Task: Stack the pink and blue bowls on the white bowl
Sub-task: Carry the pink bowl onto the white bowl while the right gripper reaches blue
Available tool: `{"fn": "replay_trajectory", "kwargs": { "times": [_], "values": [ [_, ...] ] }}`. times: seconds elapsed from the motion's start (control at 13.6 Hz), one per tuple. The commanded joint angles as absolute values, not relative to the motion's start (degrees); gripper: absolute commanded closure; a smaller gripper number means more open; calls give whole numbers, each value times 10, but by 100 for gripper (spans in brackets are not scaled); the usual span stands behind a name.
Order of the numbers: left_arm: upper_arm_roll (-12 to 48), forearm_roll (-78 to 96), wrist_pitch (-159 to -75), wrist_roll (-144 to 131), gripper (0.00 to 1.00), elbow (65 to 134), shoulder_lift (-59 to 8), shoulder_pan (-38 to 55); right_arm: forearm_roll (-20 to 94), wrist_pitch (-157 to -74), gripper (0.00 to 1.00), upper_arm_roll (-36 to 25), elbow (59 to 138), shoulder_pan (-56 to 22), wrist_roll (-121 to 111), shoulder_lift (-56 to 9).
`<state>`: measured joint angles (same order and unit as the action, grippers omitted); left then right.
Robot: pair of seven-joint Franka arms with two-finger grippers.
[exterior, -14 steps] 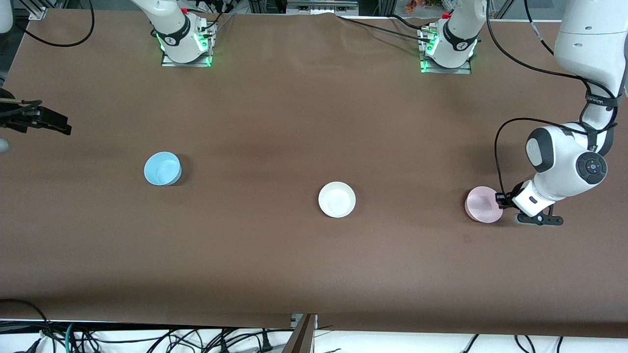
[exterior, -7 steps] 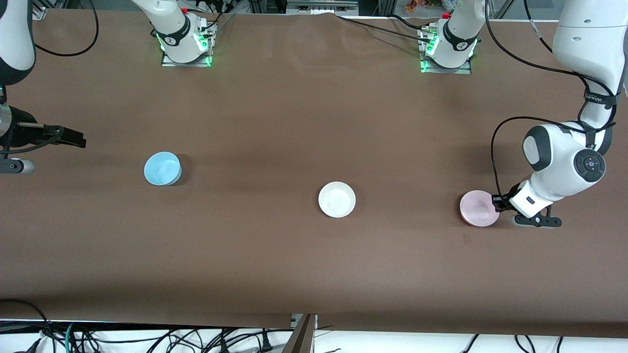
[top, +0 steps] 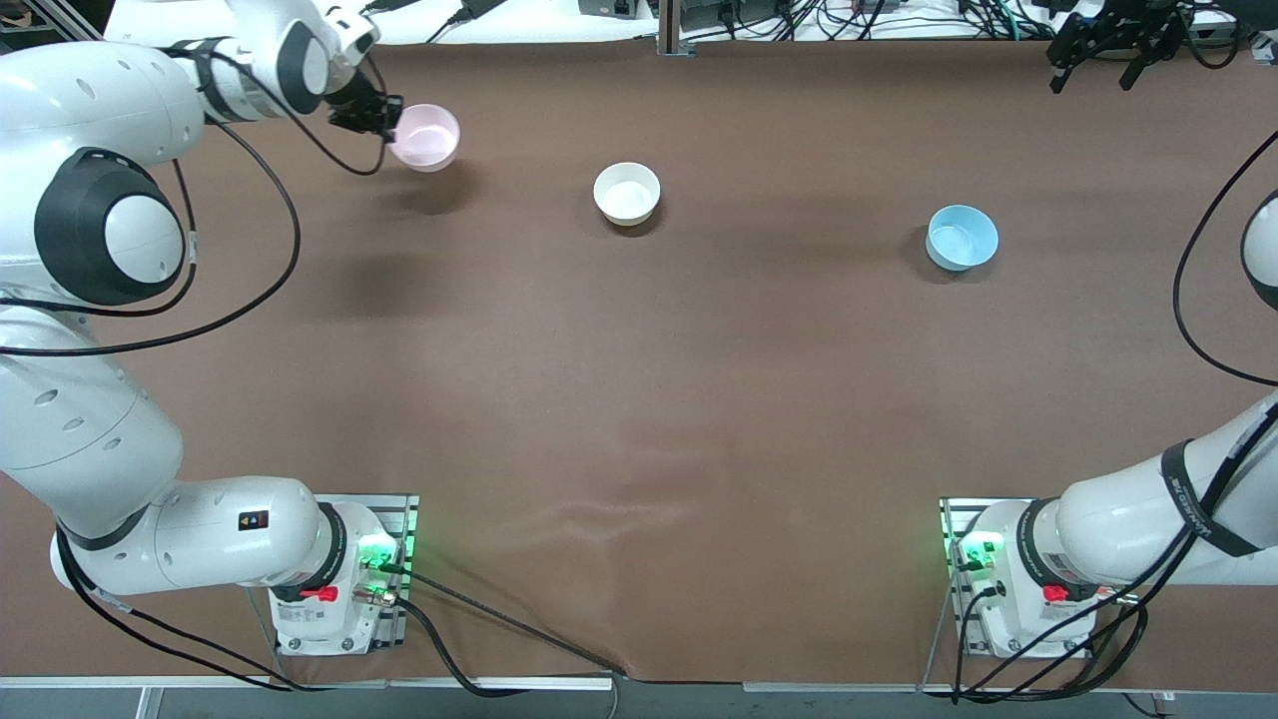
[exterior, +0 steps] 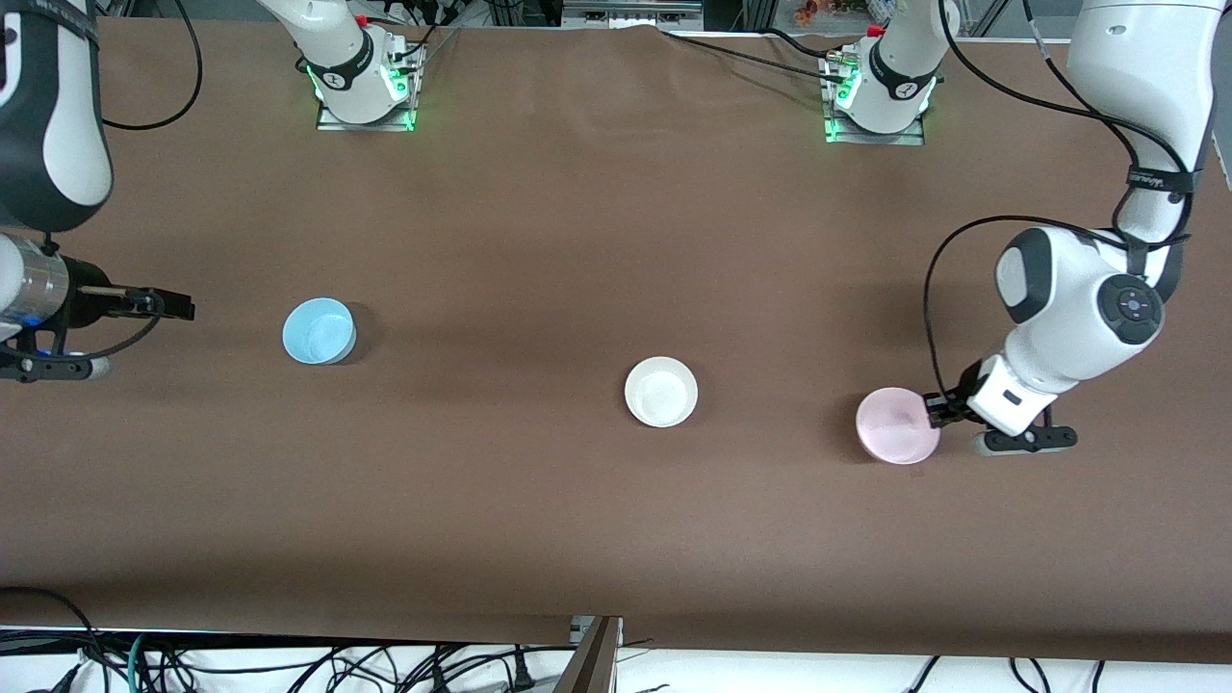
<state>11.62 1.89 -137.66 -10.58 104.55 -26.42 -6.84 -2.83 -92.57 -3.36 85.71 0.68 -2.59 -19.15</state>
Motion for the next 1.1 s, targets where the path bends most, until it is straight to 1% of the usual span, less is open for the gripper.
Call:
{"fn": "replay_trajectory", "kwargs": {
  "times": [0.0, 0.15, 0.29, 0.51, 0.66, 0.73, 0.88, 1.03],
  "values": [
    [161, 33, -1364, -194, 100, 1038, -259, -68, -20, -958, 0, -31, 860, 12, -29, -222],
    [198, 33, -1364, -262, 100, 1029, -260, -66, -19, -993, 0, -31, 866, 11, -29, -250],
    [223, 30, -1368, -335, 100, 1025, -262, -49, -18, -1037, 0, -30, 896, 12, -26, -256],
    [221, 25, -1371, -425, 100, 1011, -270, 14, -1, -1142, 0, -30, 979, 13, -21, -256],
    [220, 25, -1377, -457, 100, 1009, -285, 45, 6, -1191, 0, -30, 1025, 14, -21, -255],
    [220, 24, -1393, -470, 100, 1011, -293, 55, 9, -1211, 0, -30, 1044, 15, -21, -255],
    [219, 9, -1428, -519, 100, 1013, -316, 87, 15, -1236, 0, -30, 1075, 16, -21, -255],
    [218, -25, -1465, -571, 100, 1012, -336, 103, 15, -1239, 0, -30, 1094, 16, -23, -253]
  ]
}}
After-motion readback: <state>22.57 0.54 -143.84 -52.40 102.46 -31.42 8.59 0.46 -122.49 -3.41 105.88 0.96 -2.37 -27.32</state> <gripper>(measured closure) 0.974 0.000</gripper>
